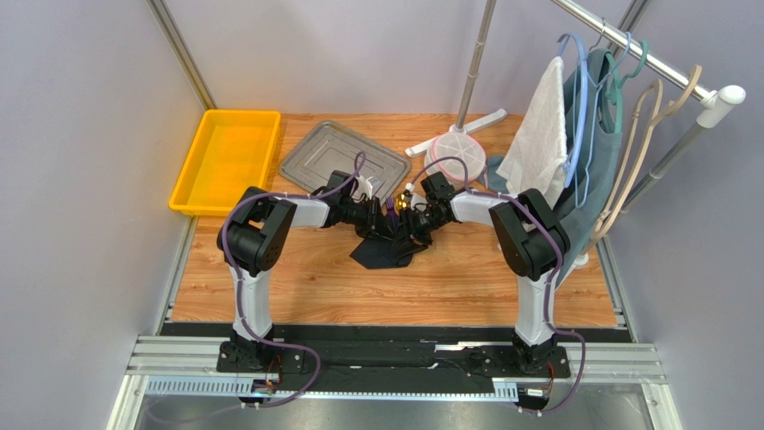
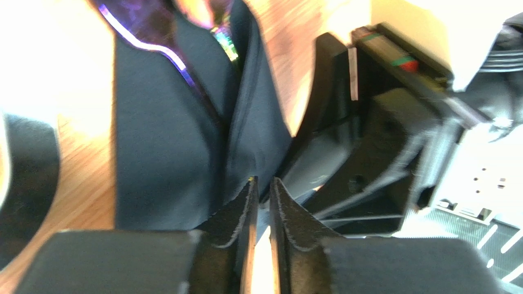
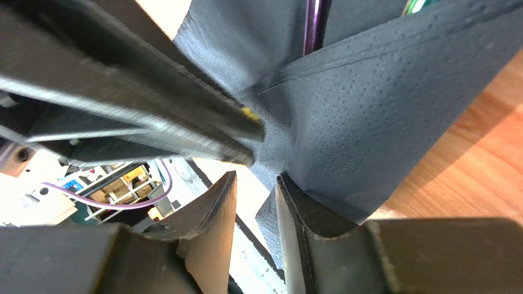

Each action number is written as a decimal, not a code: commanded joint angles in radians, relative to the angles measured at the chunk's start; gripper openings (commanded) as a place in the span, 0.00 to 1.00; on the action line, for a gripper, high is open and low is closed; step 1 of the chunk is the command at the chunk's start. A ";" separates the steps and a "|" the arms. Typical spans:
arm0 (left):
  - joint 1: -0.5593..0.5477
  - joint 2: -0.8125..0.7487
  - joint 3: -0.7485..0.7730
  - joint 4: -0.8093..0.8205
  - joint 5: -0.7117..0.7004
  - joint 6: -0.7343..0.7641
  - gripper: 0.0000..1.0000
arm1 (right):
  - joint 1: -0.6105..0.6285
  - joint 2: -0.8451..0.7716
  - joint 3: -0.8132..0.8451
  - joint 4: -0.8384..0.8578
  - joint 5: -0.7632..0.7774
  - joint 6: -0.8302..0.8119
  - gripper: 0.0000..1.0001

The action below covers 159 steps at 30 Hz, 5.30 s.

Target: Place the utensils on the paper napkin and roll it up

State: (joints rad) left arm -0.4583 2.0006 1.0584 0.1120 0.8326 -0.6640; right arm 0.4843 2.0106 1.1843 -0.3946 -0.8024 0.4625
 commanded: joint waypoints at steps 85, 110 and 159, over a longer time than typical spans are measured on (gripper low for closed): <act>-0.005 0.046 0.025 -0.164 -0.116 0.136 0.04 | 0.086 0.056 0.325 -0.168 0.611 -0.024 0.00; -0.011 0.055 0.026 -0.169 -0.124 0.135 0.00 | 0.048 -0.024 0.331 -0.218 0.475 -0.064 0.10; -0.066 -0.027 -0.075 -0.008 -0.070 0.084 0.11 | 0.053 0.005 0.067 0.000 0.341 -0.087 0.01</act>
State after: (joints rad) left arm -0.5270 1.9228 0.9741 0.1043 0.7937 -0.5831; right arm 0.5327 2.0083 1.2755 -0.3889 -0.4904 0.4137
